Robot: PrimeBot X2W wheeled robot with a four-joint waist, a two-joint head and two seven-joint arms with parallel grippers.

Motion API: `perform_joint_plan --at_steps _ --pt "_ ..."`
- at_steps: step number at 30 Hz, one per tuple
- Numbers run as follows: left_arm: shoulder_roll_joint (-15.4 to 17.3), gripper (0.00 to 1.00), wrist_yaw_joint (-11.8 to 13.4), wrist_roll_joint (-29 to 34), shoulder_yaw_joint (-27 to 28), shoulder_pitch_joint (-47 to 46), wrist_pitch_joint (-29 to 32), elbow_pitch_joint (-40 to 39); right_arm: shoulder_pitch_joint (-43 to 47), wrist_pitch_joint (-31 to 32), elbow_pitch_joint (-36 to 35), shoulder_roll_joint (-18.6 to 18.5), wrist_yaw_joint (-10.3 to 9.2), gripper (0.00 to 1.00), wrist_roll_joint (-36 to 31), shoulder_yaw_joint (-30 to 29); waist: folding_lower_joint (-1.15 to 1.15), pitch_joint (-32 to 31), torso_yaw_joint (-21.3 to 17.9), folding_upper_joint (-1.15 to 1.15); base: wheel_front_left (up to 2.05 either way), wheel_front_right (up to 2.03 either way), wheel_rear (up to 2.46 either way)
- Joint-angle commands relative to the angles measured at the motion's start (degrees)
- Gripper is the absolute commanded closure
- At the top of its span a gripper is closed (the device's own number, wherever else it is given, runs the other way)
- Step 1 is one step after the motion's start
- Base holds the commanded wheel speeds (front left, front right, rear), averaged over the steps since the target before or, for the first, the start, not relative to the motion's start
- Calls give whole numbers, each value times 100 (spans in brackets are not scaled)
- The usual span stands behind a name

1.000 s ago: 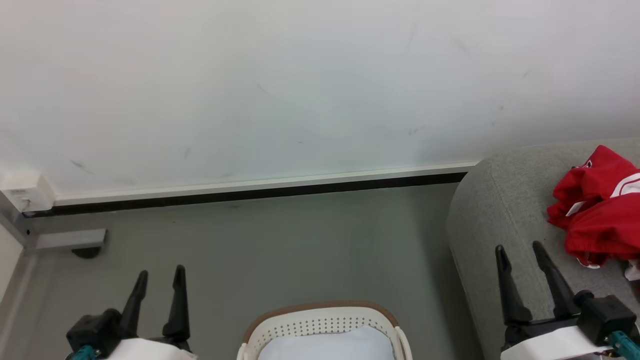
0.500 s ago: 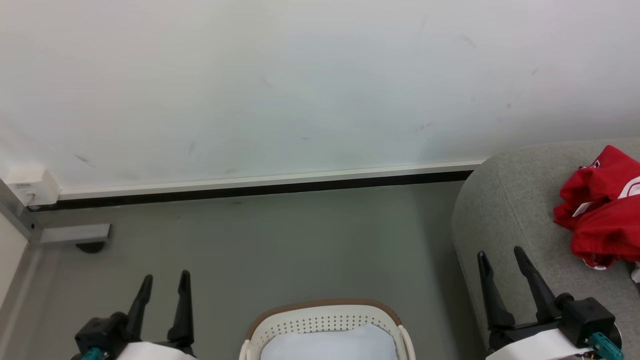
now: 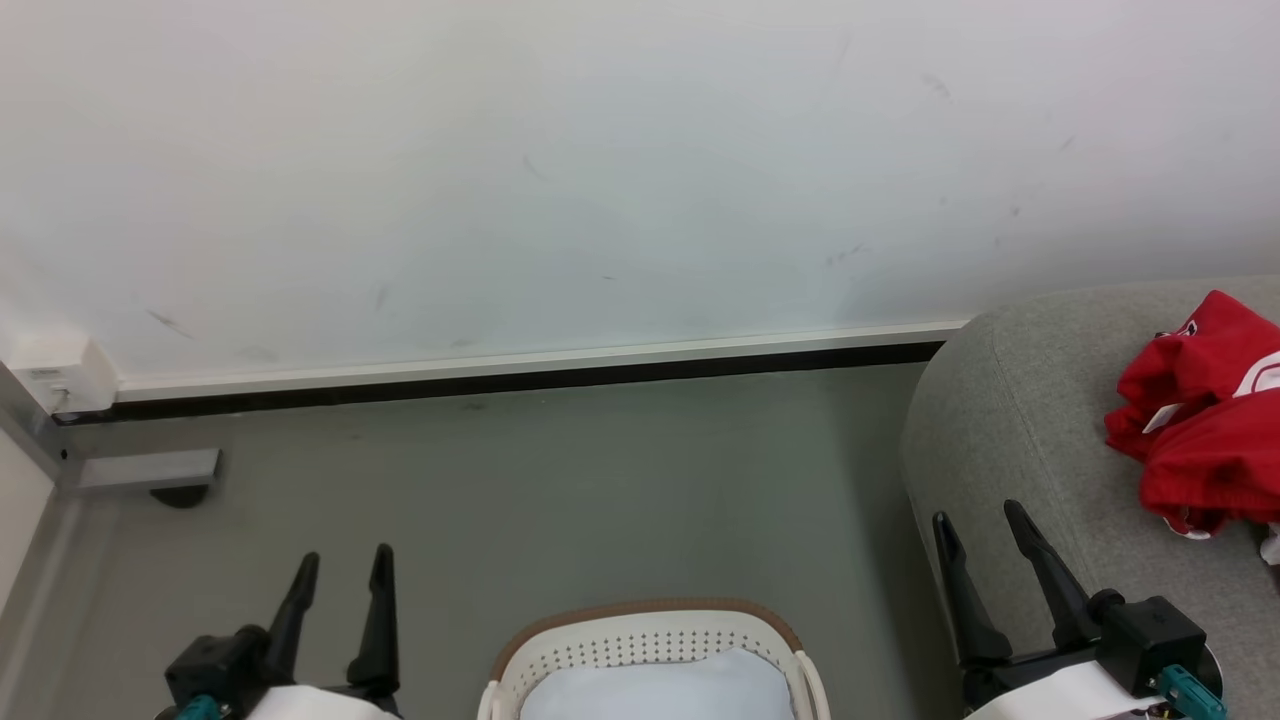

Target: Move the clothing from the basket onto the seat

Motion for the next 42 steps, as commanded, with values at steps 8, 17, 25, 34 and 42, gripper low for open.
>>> perform_joint_plan --at_steps 8,17,25,34,42 --pt "-21 100 -1 -384 4 -40 170 152 96 109 35 19 1 100 392 -53 0 0 16 0 0 0 0" --pt "-20 100 24 -1353 40 -49 411 49 74 338 23 -13 0 100 1320 -227 0 -2 53 0 0 0 0" --pt "-19 100 96 -2123 65 -32 592 -108 66 509 0 -41 -1 100 2063 -352 0 -2 86 0 0 0 0" --pt "-18 100 166 -2904 107 -24 792 -253 63 675 -27 -78 -2 100 2835 -472 0 -2 123 0 0 0 0" --pt "-17 100 208 -3464 140 -26 937 -346 62 784 -47 -109 -3 100 3383 -546 0 -2 152 0 0 0 0"
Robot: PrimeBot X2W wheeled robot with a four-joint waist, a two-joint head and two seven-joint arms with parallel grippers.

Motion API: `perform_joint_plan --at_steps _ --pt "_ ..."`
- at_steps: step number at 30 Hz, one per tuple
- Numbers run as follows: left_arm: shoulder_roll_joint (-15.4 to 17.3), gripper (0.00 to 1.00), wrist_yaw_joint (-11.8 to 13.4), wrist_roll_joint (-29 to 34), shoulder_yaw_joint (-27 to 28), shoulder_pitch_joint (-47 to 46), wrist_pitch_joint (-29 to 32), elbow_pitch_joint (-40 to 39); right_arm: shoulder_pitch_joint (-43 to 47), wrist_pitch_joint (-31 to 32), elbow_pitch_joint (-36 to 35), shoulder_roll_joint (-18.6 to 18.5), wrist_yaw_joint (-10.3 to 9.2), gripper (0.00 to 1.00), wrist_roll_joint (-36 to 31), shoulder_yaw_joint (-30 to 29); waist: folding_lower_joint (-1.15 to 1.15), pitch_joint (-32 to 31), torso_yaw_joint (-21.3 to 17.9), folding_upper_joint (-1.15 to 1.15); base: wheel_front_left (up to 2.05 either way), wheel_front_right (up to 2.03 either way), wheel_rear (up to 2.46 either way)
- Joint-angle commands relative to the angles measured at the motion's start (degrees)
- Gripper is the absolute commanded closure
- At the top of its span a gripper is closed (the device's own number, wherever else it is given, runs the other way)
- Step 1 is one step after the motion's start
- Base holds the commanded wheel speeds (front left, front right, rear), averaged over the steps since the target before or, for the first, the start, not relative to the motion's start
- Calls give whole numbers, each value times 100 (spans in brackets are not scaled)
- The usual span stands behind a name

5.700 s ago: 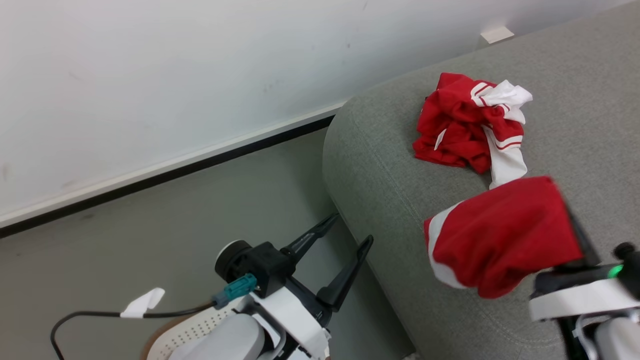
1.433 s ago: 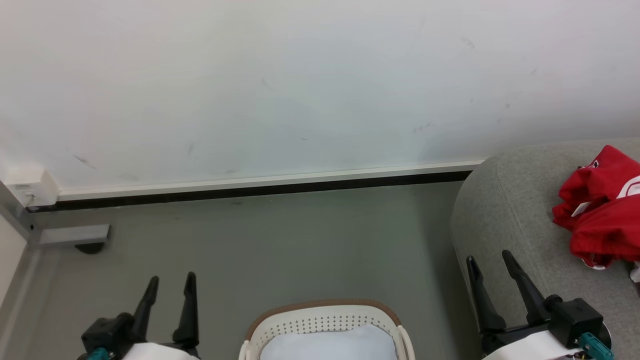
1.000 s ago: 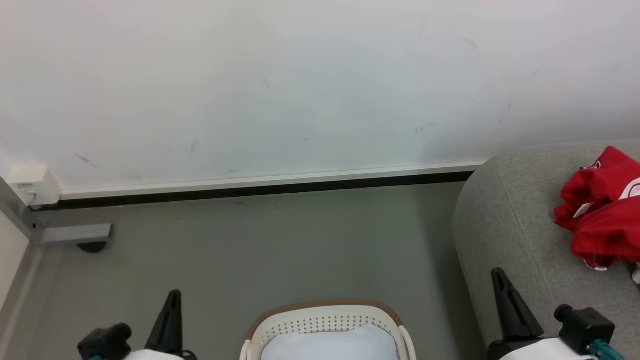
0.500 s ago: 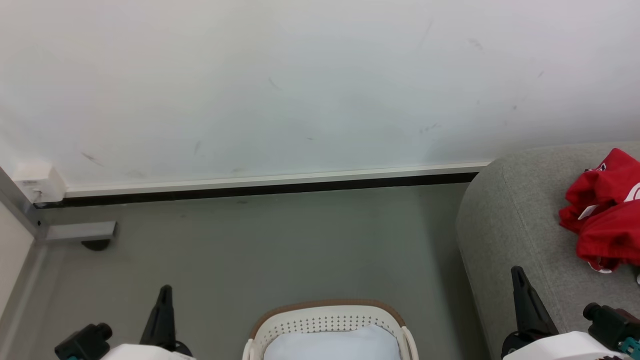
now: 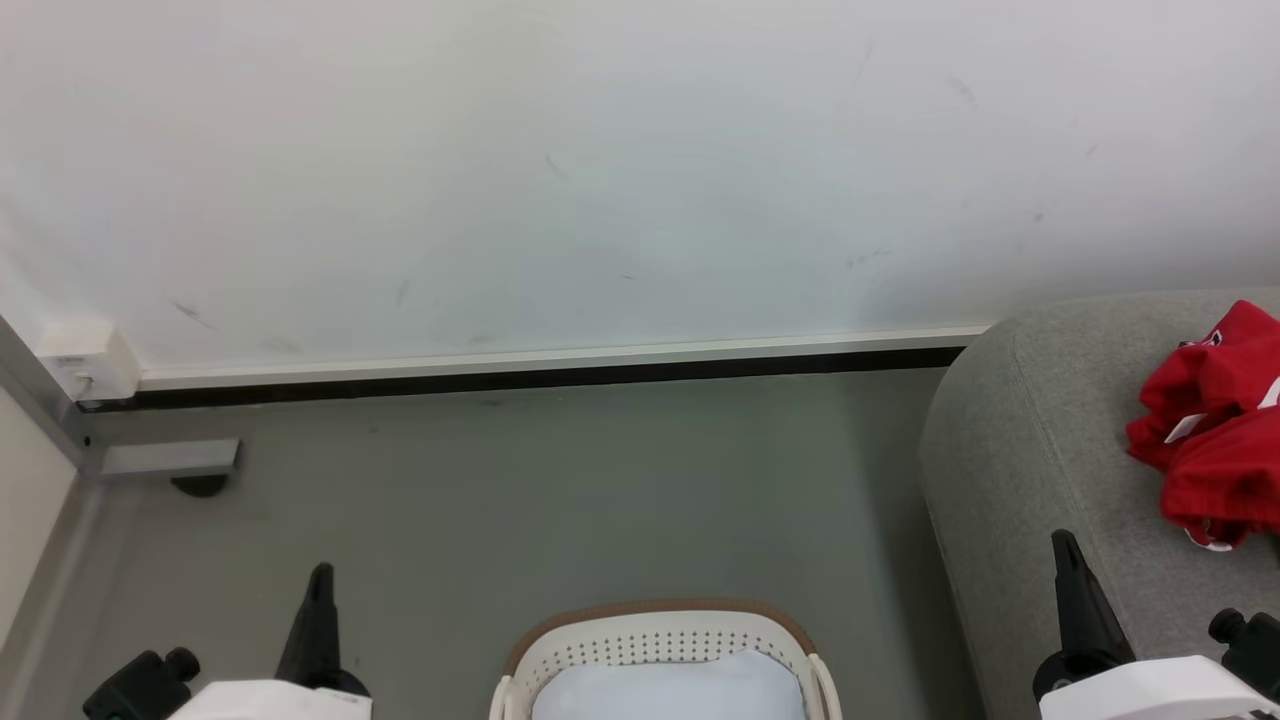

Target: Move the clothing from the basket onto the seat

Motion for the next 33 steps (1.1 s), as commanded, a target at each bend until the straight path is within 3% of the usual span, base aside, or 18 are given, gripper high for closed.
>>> perform_joint_plan --at_steps 1,33 --pt "39 100 12 -215 34 -119 48 -118 -114 23 -86 -70 -4 100 180 -39 0 0 4 0 0 0 0" --pt "43 100 145 -2288 166 -148 605 -399 -107 365 -176 -260 -8 100 2342 -228 0 -1 136 0 0 0 0"
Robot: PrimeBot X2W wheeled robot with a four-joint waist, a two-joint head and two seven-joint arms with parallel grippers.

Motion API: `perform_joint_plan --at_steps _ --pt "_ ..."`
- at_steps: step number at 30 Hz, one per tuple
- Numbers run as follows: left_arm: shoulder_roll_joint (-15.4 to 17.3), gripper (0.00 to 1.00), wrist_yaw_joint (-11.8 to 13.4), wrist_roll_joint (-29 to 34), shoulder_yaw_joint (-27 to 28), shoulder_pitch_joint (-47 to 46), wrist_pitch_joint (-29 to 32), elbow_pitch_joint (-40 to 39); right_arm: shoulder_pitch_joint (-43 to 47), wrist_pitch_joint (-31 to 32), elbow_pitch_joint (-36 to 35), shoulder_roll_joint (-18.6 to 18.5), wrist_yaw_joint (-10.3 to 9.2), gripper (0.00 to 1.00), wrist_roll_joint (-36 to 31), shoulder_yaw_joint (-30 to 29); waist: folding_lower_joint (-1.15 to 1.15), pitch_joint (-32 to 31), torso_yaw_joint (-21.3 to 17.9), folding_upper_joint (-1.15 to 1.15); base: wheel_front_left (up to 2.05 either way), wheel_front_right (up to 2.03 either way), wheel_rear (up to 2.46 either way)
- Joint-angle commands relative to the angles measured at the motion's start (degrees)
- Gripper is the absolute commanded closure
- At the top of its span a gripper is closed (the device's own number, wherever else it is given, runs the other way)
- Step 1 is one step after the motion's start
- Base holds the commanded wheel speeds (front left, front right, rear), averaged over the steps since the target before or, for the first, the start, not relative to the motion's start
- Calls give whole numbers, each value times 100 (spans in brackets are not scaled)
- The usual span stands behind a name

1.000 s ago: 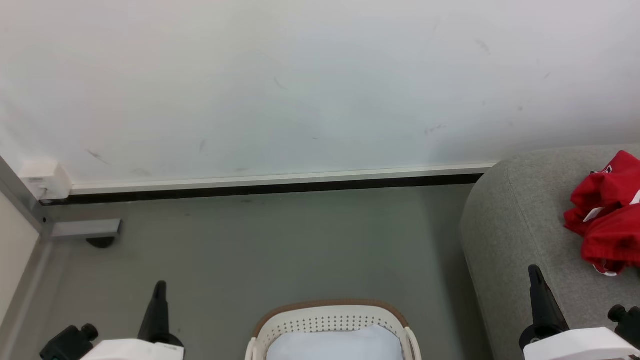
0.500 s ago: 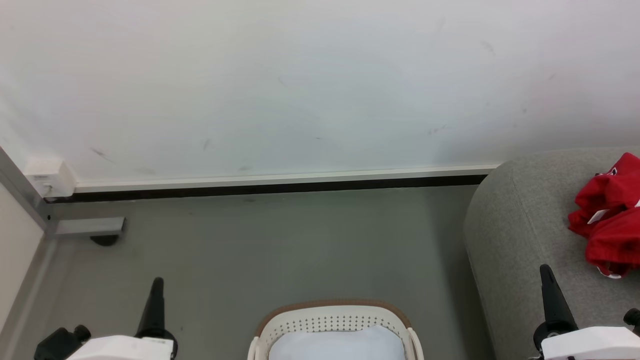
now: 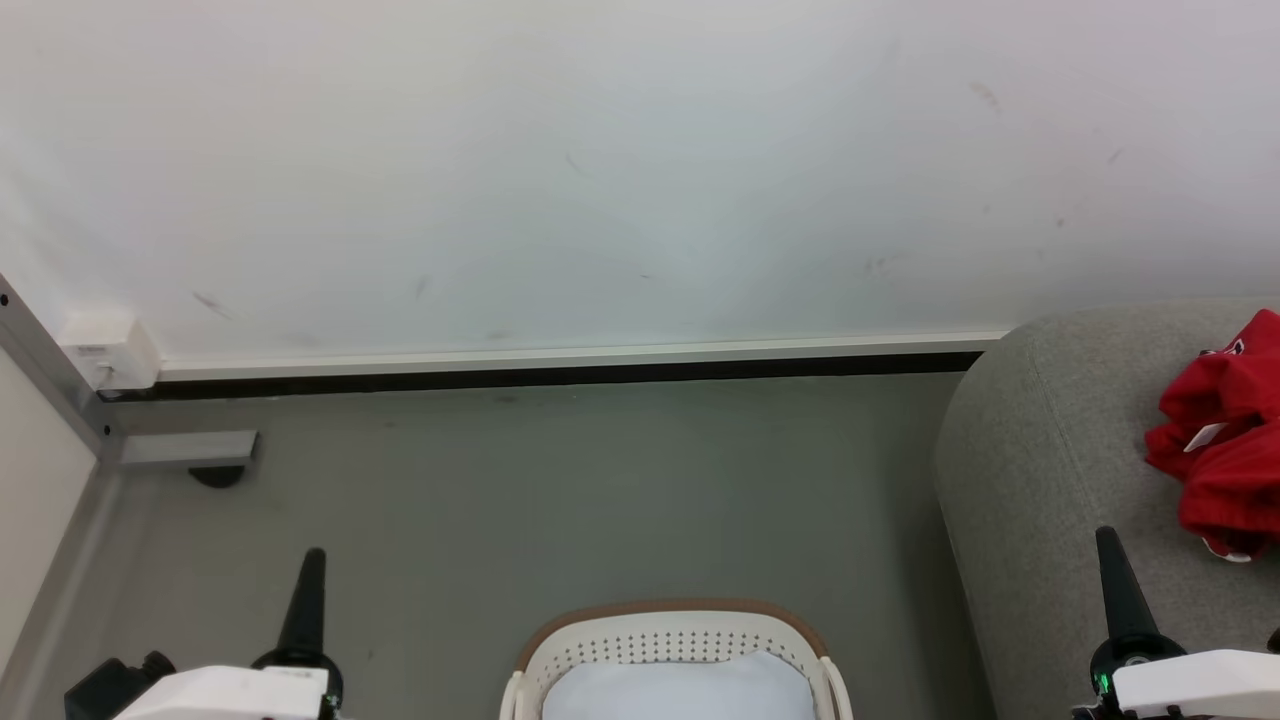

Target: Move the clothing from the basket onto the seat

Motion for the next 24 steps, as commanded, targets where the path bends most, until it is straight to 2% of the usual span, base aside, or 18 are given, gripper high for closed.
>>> perform_joint_plan --at_steps 1,24 --pt "41 100 4 -195 27 -109 41 -85 -93 21 -72 -79 -8 100 195 -32 0 0 6 0 0 0 0" --pt "42 100 83 -1326 109 -115 358 -229 -79 127 -135 -263 -10 100 1482 -22 0 -1 101 0 0 0 0"
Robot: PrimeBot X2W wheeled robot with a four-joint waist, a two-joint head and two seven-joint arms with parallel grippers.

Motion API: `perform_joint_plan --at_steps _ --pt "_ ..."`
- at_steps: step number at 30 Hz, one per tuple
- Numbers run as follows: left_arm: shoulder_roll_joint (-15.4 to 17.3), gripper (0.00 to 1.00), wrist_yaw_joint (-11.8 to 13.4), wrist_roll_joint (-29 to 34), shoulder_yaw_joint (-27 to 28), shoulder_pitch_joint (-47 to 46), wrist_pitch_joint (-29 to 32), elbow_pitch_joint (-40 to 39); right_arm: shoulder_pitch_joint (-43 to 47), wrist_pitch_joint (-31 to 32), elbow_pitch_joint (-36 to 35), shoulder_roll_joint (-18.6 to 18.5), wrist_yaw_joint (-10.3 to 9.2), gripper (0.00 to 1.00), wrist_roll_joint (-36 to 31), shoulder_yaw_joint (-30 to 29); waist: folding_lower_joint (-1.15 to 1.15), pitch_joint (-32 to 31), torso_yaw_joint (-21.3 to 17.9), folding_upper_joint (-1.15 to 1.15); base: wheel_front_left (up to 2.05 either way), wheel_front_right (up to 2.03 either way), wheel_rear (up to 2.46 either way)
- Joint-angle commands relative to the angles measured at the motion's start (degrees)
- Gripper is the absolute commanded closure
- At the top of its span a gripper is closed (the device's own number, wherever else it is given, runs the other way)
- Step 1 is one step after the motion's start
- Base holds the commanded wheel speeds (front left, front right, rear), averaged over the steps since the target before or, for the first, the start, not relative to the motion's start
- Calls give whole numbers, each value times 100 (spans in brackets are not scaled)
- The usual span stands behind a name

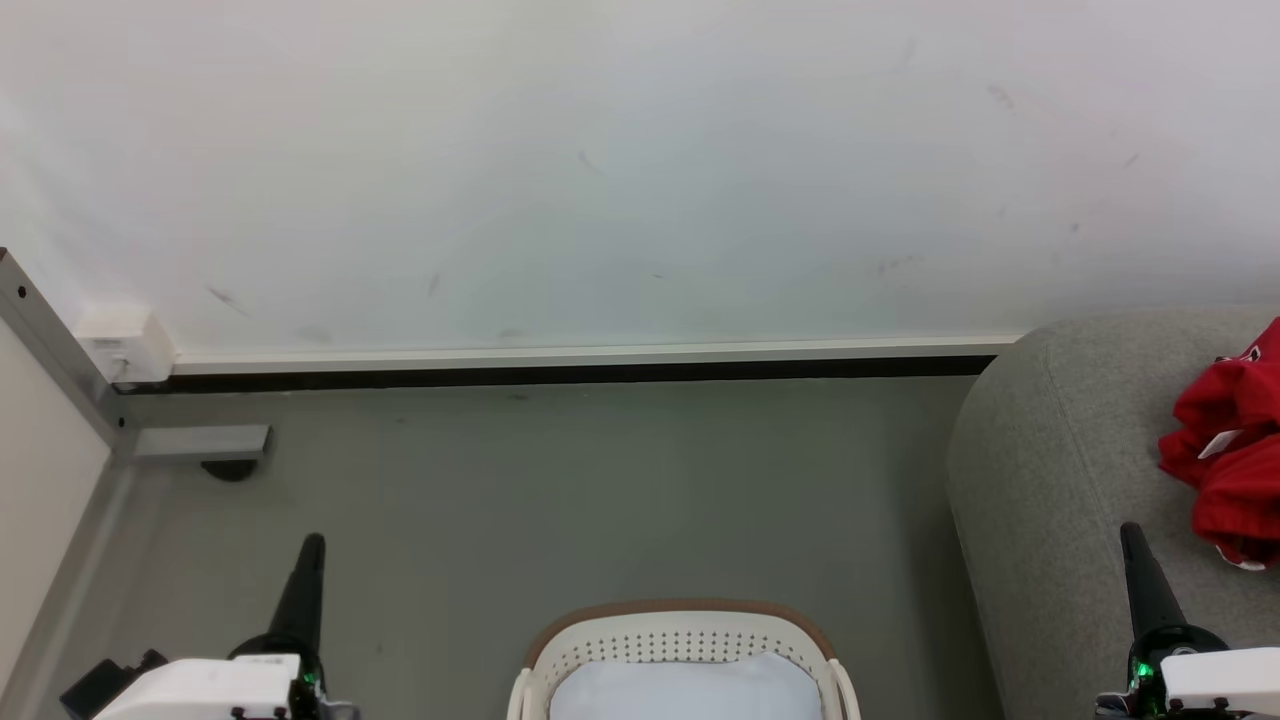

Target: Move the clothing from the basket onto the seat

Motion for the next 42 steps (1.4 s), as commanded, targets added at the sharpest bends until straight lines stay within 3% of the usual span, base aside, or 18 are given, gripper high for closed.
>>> perform_joint_plan --at_steps 1,32,42 --pt "40 100 22 -133 45 -71 49 -59 -70 24 -49 -69 -9 100 169 -8 0 0 7 0 0 0 0" --pt "41 100 87 -1357 118 -81 369 -208 -51 -5 -151 -387 -12 100 1652 146 0 0 131 0 0 0 0" --pt "40 100 89 -1353 117 -80 371 -209 -49 -95 -173 -452 -12 100 1713 255 0 1 133 0 0 0 0"
